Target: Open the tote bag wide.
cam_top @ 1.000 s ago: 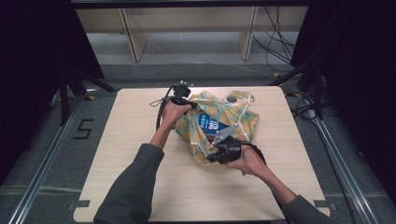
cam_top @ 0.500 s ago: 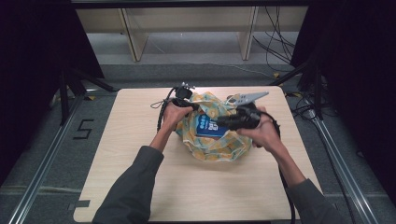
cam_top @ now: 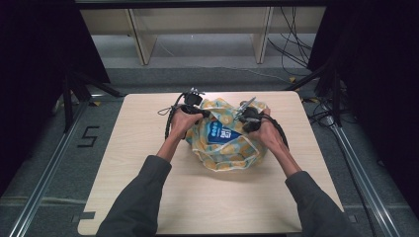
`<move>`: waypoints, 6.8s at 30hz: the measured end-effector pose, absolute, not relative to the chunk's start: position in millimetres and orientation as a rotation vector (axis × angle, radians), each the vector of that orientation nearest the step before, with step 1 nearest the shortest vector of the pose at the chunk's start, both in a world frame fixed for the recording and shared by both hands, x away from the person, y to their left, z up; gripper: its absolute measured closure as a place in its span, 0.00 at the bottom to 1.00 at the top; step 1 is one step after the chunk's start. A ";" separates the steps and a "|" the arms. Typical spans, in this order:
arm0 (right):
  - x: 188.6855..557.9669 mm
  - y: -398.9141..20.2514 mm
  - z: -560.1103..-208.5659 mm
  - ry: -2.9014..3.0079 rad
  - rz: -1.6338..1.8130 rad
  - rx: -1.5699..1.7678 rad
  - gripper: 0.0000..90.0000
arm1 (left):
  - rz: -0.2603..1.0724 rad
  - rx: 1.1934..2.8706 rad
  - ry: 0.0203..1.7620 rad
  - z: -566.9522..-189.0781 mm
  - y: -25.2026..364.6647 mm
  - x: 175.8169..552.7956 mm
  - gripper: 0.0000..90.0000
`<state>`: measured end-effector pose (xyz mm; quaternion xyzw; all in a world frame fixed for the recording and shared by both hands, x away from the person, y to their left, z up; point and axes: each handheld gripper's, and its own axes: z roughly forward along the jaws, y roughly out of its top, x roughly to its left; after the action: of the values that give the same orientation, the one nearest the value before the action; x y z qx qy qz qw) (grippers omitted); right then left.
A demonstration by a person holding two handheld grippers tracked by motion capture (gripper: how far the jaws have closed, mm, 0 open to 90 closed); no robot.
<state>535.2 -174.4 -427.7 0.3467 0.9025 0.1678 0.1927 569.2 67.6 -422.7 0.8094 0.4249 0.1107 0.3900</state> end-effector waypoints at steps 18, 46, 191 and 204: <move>505.9 -187.9 -410.6 2.606 0.846 0.914 1.00 | 0.272 2.061 1.105 -435.0 60.8 572.4 0.98; 511.5 -190.9 -412.5 2.581 0.845 0.921 1.00 | 0.313 2.017 0.878 -402.4 49.7 514.9 0.78; 333.5 -261.1 -471.4 2.380 1.129 1.018 0.33 | 0.336 1.971 0.858 -484.6 146.2 319.8 0.26; 307.1 -267.3 -481.5 2.375 1.145 1.065 0.30 | 0.314 1.976 0.869 -494.6 147.4 306.9 0.24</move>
<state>307.1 -267.3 -481.5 0.3703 0.8260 0.3982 0.1483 306.9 147.4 -494.6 0.8034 0.3533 0.1278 0.4620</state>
